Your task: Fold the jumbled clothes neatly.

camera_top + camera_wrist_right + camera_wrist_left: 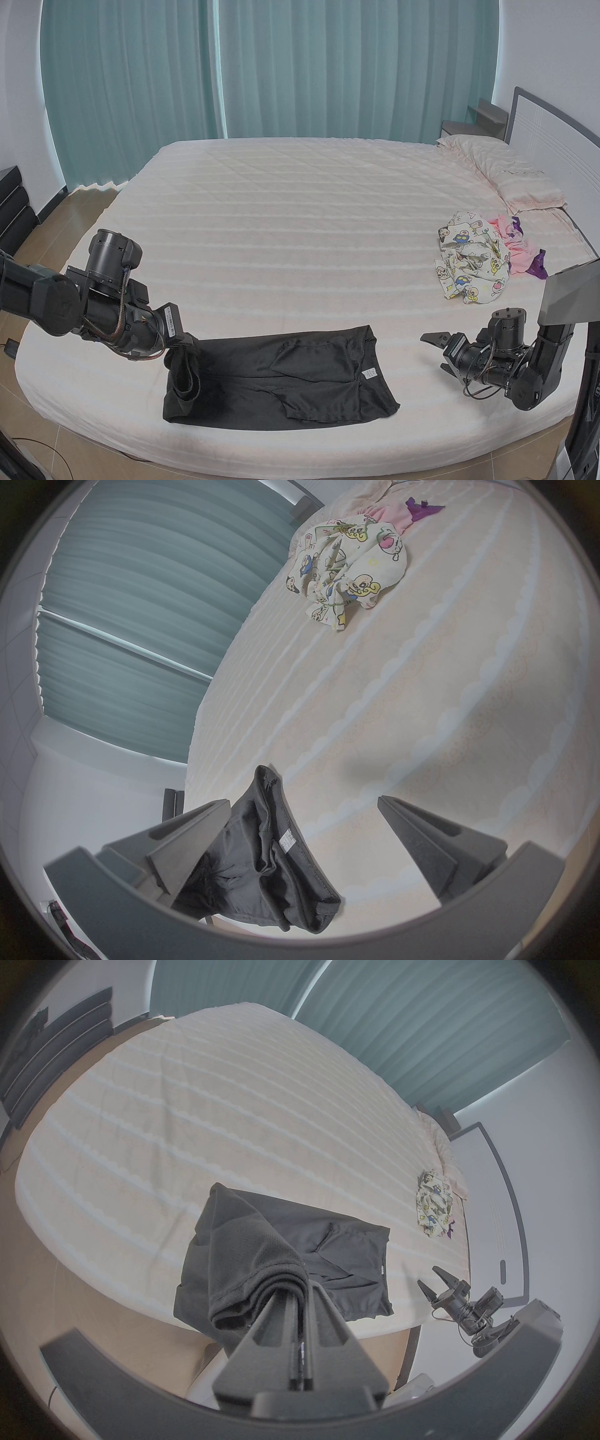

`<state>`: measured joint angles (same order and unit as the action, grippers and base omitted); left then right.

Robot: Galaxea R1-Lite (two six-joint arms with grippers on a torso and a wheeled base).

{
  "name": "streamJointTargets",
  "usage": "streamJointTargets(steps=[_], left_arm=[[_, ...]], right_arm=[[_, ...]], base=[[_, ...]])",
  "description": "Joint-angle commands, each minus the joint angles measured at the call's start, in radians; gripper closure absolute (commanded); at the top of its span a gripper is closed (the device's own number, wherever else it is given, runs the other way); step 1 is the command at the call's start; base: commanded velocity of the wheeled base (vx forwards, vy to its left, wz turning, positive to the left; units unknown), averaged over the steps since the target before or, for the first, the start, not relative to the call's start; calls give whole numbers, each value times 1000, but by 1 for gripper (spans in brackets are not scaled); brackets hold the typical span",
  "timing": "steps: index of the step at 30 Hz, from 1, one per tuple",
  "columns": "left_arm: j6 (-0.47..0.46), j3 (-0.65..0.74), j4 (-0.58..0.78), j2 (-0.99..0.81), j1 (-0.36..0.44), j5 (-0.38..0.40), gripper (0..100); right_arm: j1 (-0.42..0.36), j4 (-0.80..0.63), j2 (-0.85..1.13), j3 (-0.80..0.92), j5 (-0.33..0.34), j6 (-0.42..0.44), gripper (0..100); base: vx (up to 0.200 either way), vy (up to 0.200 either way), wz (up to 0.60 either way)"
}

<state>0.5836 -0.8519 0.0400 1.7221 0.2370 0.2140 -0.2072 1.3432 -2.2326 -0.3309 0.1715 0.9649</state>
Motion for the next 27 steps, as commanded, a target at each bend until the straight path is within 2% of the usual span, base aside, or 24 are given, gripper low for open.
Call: streamJointTargets(steps=[1, 16, 27], left_arm=[[1, -9, 0, 28, 41, -1, 100], [15, -47, 1, 65, 87, -25, 100], [16, -53, 1, 77, 90, -30, 100]], right_arm=[[0, 2, 1, 3, 2, 0, 0], [0, 2, 1, 1, 2, 0, 0], [0, 2, 1, 1, 2, 0, 0]], base=[[0, 0, 0], [0, 0, 0], [0, -200, 0]])
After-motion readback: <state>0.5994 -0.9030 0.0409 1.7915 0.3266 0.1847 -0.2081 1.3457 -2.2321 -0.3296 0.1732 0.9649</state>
